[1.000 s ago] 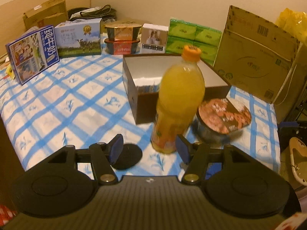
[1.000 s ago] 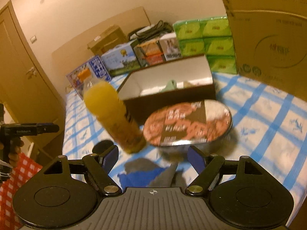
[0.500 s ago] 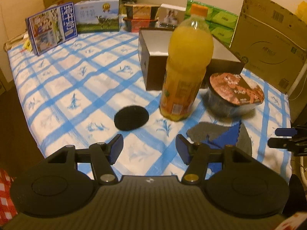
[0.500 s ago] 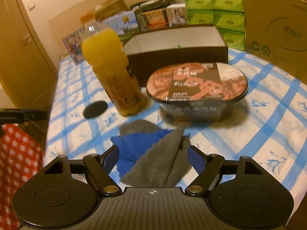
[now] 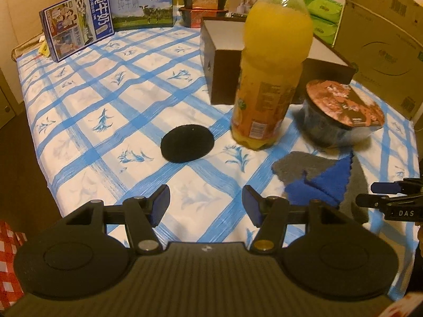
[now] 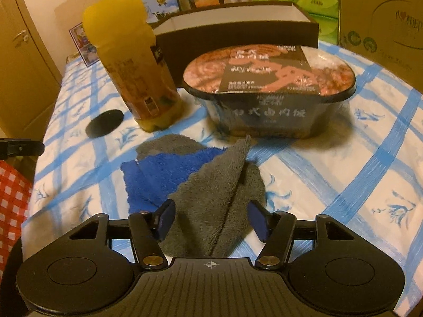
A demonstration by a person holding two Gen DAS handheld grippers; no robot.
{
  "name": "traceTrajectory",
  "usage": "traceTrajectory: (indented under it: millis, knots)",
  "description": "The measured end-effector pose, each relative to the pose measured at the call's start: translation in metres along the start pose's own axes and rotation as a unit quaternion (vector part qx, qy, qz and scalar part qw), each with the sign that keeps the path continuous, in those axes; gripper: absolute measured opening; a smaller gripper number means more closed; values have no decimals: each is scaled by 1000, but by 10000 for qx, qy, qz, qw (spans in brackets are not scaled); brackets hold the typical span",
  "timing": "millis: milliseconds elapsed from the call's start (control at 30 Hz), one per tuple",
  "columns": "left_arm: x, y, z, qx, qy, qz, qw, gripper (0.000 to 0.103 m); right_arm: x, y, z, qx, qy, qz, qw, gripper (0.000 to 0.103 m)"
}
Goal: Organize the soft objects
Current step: 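Grasp the grey towel with the right tool and lift it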
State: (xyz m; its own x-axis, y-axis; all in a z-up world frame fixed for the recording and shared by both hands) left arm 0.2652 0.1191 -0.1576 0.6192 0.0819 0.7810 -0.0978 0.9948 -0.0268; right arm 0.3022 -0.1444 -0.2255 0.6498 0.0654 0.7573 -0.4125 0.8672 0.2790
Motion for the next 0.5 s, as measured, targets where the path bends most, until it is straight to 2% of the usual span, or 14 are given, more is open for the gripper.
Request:
traceTrajectory:
  millis: [67,100,133,200,233,333,500]
  knots:
    - [-3,3,-4,23,49,53,10000,57,-3,0,-7,-2,-6,12,10000,53]
    - [-4,4,-5,30,67,73,9999,57,-4,1,-10,-11,9,16,10000,44]
    - [-5,5,-6,42,81,88,9999,57,-5,1,-14,-22,23,26,10000,31]
    - [-6,8,-8,66,100,108,9999,57,-6,5,-17,1,21,88,10000,15]
    - [-7,9,-8,77,102,115,9999,57,-4,6,-16,-4,-25,148,9999,11]
    - [-7,11,-8,98,101,157,9998,57,8,10,-3,78,-225,141,9996,8]
    - [-2,11,-5,98,29,186,9998,57,49,16,45,466,-790,-242,9955,8]
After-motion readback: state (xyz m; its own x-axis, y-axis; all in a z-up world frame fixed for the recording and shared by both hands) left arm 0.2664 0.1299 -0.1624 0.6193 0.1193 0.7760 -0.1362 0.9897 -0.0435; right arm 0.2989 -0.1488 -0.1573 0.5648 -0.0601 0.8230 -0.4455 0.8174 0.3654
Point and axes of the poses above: each gripper's, at about its wrist camera, not at the fingertips, and z roughly against the way its jaws point, y to its left, x to its top, the point moved 10 cm from there along -z, roughly the way its jaws point, and after that the axes turned 14 degrees about -y, right-handed, at the moved point
